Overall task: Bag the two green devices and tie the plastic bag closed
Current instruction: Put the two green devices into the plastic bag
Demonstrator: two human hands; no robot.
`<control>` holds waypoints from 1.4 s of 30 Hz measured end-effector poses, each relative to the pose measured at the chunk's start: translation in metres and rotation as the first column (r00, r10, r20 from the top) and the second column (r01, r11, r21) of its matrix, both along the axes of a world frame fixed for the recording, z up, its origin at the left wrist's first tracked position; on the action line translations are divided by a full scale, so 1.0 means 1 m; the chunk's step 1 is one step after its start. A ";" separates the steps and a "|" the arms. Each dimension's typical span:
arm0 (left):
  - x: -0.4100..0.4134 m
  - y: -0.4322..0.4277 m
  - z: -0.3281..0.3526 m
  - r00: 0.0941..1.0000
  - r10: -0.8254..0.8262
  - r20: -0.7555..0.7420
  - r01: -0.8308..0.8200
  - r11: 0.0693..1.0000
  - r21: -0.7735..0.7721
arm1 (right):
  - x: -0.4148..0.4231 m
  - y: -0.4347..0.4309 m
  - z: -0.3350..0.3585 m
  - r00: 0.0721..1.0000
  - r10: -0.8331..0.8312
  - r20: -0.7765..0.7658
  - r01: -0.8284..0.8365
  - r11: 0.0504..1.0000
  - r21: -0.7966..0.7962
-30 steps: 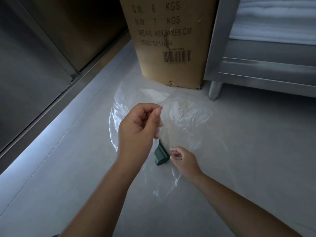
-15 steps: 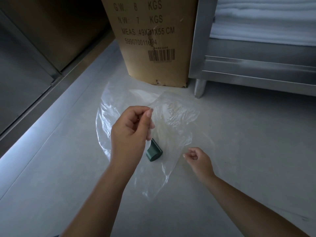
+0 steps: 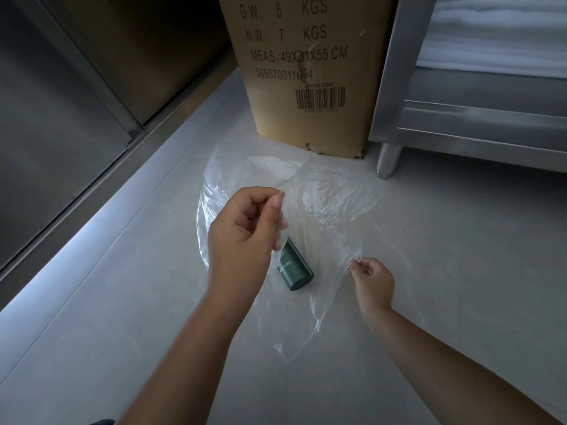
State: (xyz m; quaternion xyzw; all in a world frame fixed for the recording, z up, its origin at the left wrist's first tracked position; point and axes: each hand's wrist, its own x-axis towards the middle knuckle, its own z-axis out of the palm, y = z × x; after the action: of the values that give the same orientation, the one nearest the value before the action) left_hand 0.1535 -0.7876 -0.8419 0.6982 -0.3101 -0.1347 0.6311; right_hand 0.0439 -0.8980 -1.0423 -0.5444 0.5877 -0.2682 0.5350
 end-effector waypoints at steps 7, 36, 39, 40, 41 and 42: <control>-0.006 -0.015 0.003 1.000 -0.027 -0.009 0.027 0.999 -0.037 | -0.020 -0.013 0.019 1.000 0.017 -0.017 -0.019 0.992 -0.128; -0.223 -0.116 0.067 0.763 -0.629 -0.146 0.592 0.772 -0.229 | -0.314 -0.034 0.212 0.903 -0.423 -0.068 0.380 0.864 -0.331; -0.254 -0.137 0.099 0.774 -0.615 -0.148 0.580 0.784 -0.223 | -0.348 -0.052 0.248 0.908 -0.412 -0.073 0.368 0.869 -0.331; -0.266 -0.146 0.110 0.779 -0.611 -0.142 0.579 0.787 -0.214 | -0.358 -0.055 0.259 0.911 -0.406 -0.068 0.365 0.873 -0.324; -0.277 -0.155 0.120 0.784 -0.606 -0.132 0.578 0.791 -0.200 | -0.367 -0.058 0.270 0.915 -0.399 -0.063 0.362 0.879 -0.310; -0.288 -0.165 0.131 0.791 -0.599 -0.124 0.575 0.797 -0.183 | -0.375 -0.059 0.280 0.918 -0.391 -0.057 0.359 0.885 -0.296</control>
State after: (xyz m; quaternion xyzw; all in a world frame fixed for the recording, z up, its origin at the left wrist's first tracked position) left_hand -0.1347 -0.9528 -0.7110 0.5079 -0.4635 -0.3636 0.6285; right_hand -0.3313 -0.9574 -0.7618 -0.5049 0.6680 -0.4149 0.3560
